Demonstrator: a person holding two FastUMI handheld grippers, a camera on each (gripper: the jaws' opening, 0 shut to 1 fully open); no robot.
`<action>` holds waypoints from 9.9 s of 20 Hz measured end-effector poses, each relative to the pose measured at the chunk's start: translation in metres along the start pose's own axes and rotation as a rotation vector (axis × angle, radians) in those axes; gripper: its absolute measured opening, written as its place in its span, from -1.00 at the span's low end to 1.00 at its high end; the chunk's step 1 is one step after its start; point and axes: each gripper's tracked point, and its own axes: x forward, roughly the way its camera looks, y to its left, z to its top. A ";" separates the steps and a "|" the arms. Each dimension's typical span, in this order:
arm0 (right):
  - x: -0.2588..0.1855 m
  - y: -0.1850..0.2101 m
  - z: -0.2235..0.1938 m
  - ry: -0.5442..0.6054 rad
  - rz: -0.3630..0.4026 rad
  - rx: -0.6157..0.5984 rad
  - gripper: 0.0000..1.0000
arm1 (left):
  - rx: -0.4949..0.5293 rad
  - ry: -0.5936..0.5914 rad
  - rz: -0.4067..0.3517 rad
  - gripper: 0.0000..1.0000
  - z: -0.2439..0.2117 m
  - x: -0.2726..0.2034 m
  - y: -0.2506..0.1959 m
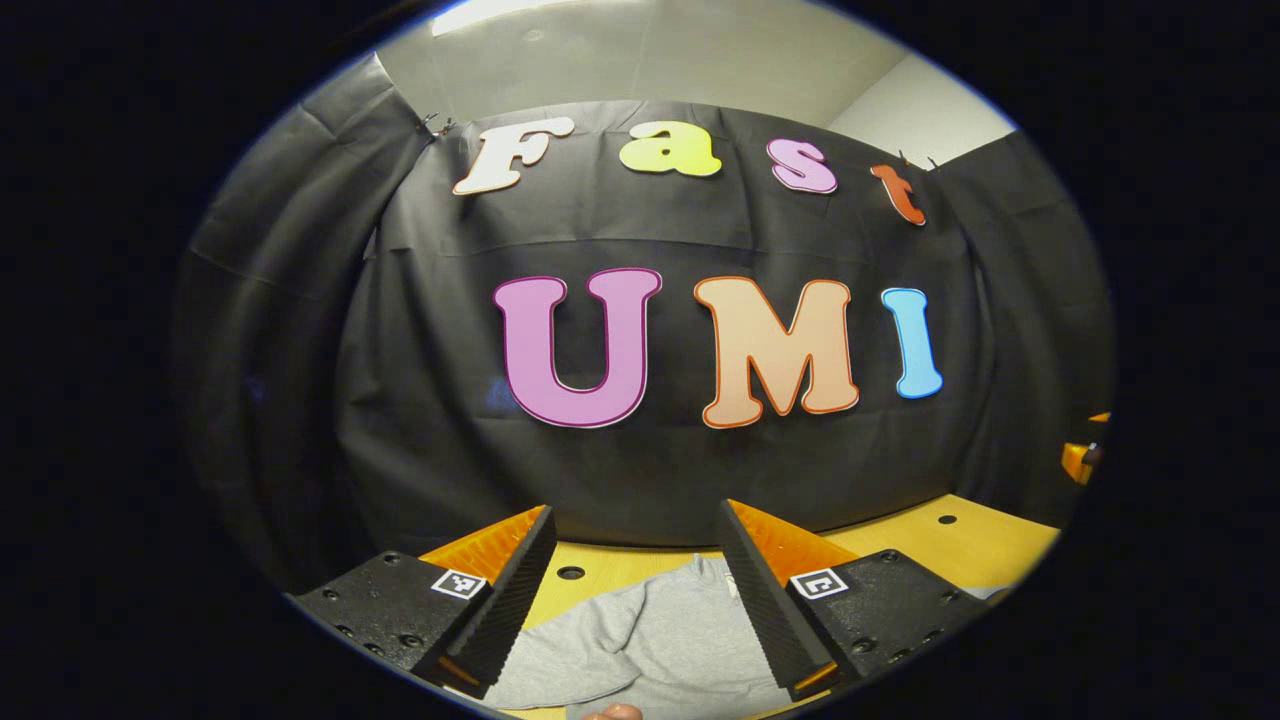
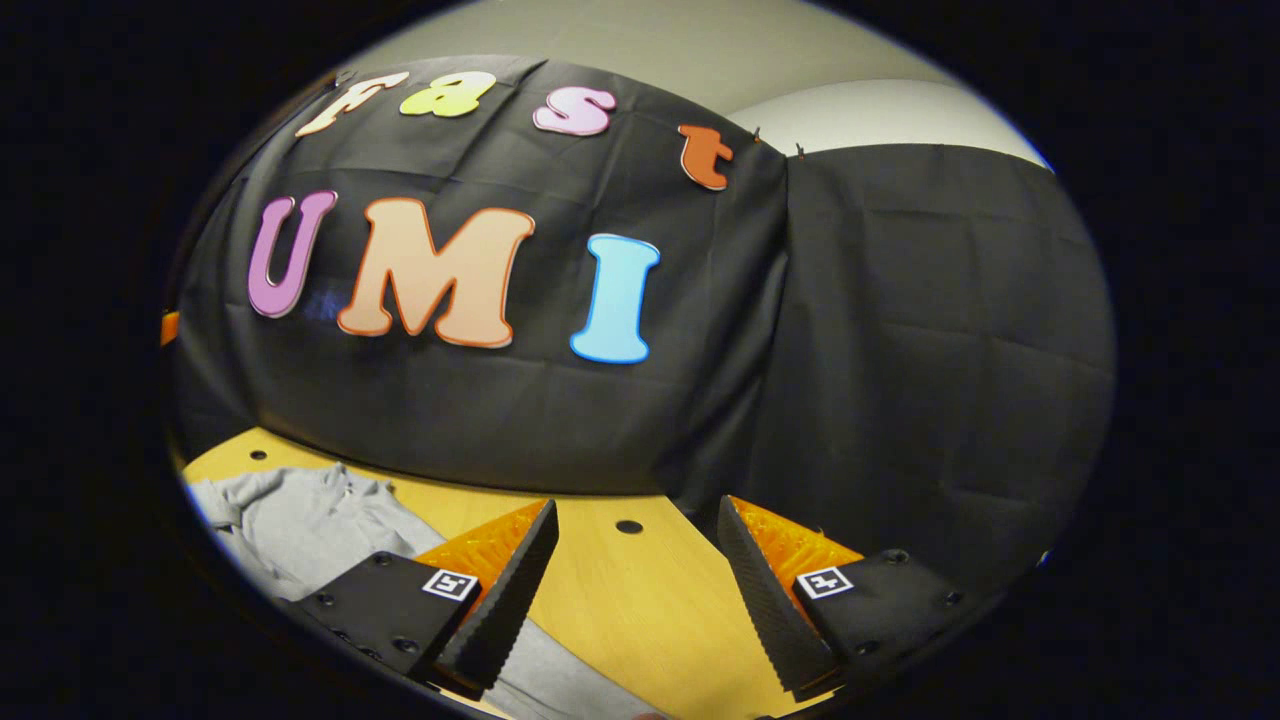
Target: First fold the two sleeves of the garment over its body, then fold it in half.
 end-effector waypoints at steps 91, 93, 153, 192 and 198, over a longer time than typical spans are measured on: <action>-0.013 0.547 -0.078 0.621 0.742 0.236 -0.80 | 0.026 0.190 0.486 0.85 -0.077 -0.110 0.277; -0.020 0.567 -0.084 0.638 0.762 0.222 -0.85 | 0.027 0.205 0.496 0.83 -0.082 -0.115 0.283; -0.003 0.325 -0.029 0.307 0.602 0.199 0.93 | -0.187 0.773 0.390 -1.00 -0.272 -0.100 0.262; -0.018 0.034 -0.098 0.355 0.246 0.236 0.98 | -0.057 0.558 -0.366 -1.00 -0.170 0.124 -0.224; -0.020 0.035 -0.109 0.379 0.272 0.229 0.98 | -0.064 0.624 -0.373 -1.00 -0.199 0.117 -0.259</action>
